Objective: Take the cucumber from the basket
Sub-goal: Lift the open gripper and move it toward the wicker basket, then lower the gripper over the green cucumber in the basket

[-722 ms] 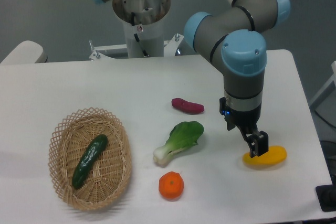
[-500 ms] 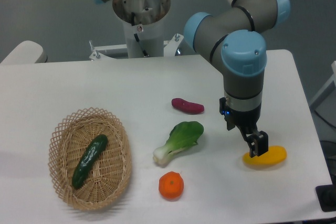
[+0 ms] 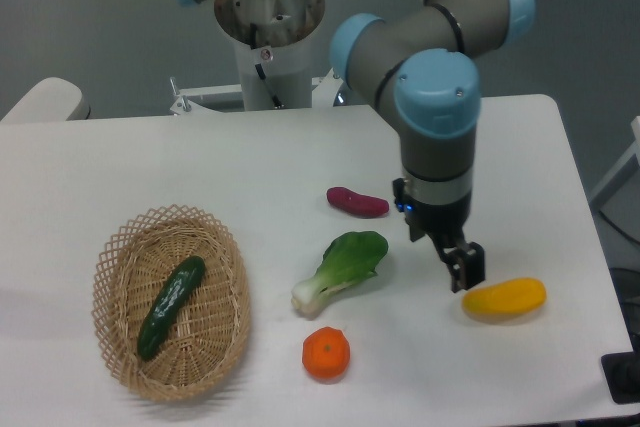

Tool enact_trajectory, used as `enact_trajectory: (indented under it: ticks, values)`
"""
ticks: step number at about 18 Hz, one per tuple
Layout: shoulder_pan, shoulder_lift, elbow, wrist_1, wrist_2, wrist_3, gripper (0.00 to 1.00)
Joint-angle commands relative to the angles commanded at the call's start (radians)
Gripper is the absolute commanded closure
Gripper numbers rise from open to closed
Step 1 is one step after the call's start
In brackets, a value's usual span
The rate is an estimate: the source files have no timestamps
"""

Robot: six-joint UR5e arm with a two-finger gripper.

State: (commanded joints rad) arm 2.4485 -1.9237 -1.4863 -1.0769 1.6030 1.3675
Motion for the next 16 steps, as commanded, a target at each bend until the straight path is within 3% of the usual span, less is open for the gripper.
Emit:
enact_trajectory:
  ticks: [6,9,13,16]
  values:
    - [-0.153,0.043,-0.072,-0.003,0.009,-0.477,0.00]
    - [-0.230,0.035,-0.118,0.003,0.008,-0.706,0.00]
    - [-0.284,0.019,-0.144,0.012,-0.020,-0.818,0.00]
    - [-0.293,0.002,-0.152,0.012,-0.124,-0.885,0.00]
